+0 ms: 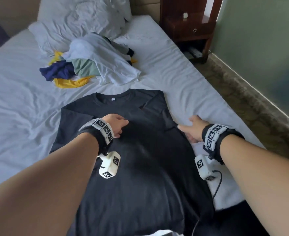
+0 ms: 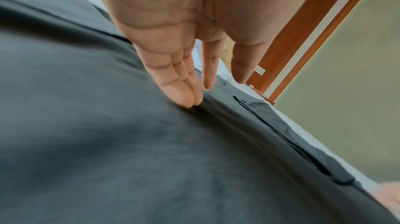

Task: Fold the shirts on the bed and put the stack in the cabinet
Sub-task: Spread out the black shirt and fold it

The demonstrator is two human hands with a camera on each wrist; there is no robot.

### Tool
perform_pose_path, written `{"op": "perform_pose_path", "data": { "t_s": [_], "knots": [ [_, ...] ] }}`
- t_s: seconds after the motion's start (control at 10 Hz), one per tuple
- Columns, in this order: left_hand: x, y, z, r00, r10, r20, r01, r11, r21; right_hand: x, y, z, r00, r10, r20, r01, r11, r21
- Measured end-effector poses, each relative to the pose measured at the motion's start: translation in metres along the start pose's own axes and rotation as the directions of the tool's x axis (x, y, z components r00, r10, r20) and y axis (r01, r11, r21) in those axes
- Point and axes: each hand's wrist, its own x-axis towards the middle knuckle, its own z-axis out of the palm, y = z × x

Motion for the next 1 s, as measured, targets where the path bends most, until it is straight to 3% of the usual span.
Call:
{"op": "perform_pose_path", "data": {
  "t_s": [0.2, 0.3, 0.4, 0.5, 0.6, 0.7, 0.8, 0.9, 1.0],
  "knots": [
    [-0.084, -0.076, -0.061, 0.991, -0.127, -0.038, 0.131, 0.978, 0.160, -0.108, 0.021, 0.004, 0.950, 0.255, 0.179, -0.255, 0.967, -0.019],
    [-0.119, -0.113, -0.079, 0.982, -0.138, -0.130, 0.168, 0.951, 0.260, -0.150, 0.023, 0.011, 0.937, 0.270, 0.221, -0.248, 0.961, -0.121],
    [-0.158, -0.147, -0.089, 0.947, -0.248, -0.203, 0.312, 0.861, 0.403, -0.175, 0.030, 0.019, 0.950, 0.244, 0.195, -0.201, 0.955, -0.219],
    [-0.193, -0.175, -0.098, 0.897, -0.242, -0.371, 0.377, 0.856, 0.354, -0.210, 0.024, 0.029, 0.977, 0.204, 0.064, -0.149, 0.866, -0.477],
    [-0.222, -0.190, -0.103, 0.853, -0.298, -0.428, 0.417, 0.883, 0.217, -0.243, 0.014, 0.047, 0.993, 0.094, -0.066, -0.115, 0.774, -0.622],
    [-0.245, -0.203, -0.106, 0.889, -0.323, -0.324, 0.429, 0.835, 0.344, -0.258, 0.014, 0.064, 0.997, 0.043, 0.058, 0.017, 0.637, -0.771],
    [-0.262, -0.214, -0.108, 0.901, -0.379, -0.211, 0.433, 0.824, 0.367, -0.257, 0.017, 0.066, 0.998, 0.012, 0.062, 0.029, 0.781, -0.623],
    [-0.290, -0.213, -0.112, 0.897, -0.409, -0.167, 0.397, 0.912, -0.099, -0.259, 0.017, 0.055, 0.990, 0.131, -0.052, -0.127, 0.989, 0.080],
    [-0.295, -0.214, -0.118, 0.936, -0.296, -0.188, 0.289, 0.955, -0.065, -0.267, 0.023, 0.040, 0.994, 0.047, -0.101, -0.041, 0.998, 0.053]
  ]
}}
